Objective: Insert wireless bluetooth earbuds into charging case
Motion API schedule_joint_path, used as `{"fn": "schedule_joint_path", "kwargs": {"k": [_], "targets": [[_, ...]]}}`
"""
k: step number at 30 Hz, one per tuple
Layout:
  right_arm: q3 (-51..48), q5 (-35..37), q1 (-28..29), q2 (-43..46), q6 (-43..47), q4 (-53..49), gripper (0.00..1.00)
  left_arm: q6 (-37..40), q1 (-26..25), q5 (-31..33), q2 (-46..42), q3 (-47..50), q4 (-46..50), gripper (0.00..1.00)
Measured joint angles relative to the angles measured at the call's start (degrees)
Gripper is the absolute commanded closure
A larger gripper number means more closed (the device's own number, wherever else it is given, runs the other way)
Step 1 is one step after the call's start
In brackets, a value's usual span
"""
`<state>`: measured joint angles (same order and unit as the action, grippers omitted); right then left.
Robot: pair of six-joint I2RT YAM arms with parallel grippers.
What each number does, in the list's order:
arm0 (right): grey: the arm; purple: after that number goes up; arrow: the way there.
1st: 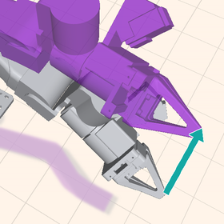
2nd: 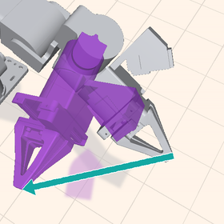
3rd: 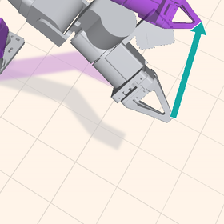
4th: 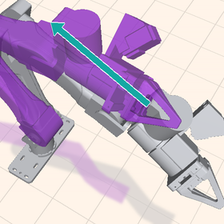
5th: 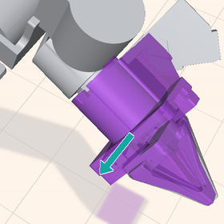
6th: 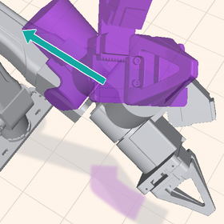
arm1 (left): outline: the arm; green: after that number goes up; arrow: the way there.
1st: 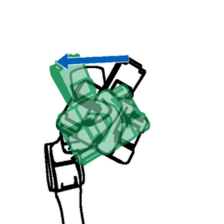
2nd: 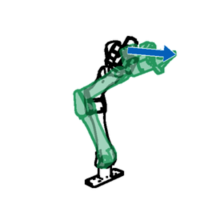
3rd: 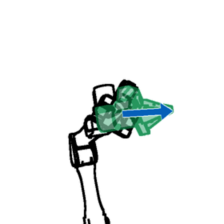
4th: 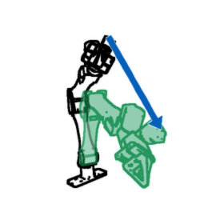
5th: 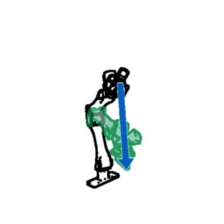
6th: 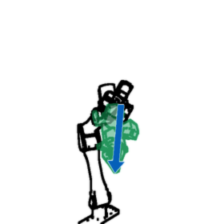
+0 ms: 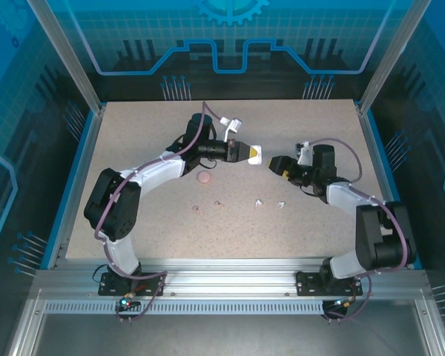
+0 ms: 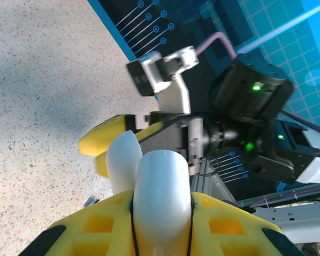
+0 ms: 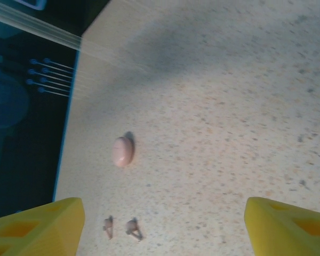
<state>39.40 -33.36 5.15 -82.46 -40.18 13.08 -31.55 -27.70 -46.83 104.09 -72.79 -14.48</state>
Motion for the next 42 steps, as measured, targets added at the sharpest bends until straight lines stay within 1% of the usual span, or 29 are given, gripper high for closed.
{"fn": "schedule_joint_path", "kwargs": {"k": [4,8,13,25,29,38,42], "targets": [[0.0,-2.8,0.0,5.1,-0.1,0.3,0.25,0.0,0.0,0.0,0.0,0.1,-0.5,1.0],[0.4,-5.2,0.1,6.8,-0.5,0.7,0.34,-1.5,0.0,0.0,0.2,0.3,-2.1,1.0],[2.1,-6.3,0.7,5.8,-1.3,0.9,0.42,-3.5,0.0,0.0,0.5,1.0,-4.9,1.0],[4.6,-6.4,2.8,2.4,-2.1,2.5,0.47,-5.5,-0.2,0.0,0.8,1.7,-7.7,1.0],[4.6,-6.6,3.5,1.4,-2.1,3.0,0.52,-5.8,-0.2,0.0,0.8,1.7,-8.1,1.0],[4.7,-8.3,3.9,-0.7,-2.3,4.6,0.64,-6.0,-0.2,0.0,1.0,1.7,-8.2,1.0],[5.6,-9.8,4.0,-1.2,-1.9,4.6,0.74,-6.0,-0.2,0.3,1.0,1.7,-8.3,1.0]]}}
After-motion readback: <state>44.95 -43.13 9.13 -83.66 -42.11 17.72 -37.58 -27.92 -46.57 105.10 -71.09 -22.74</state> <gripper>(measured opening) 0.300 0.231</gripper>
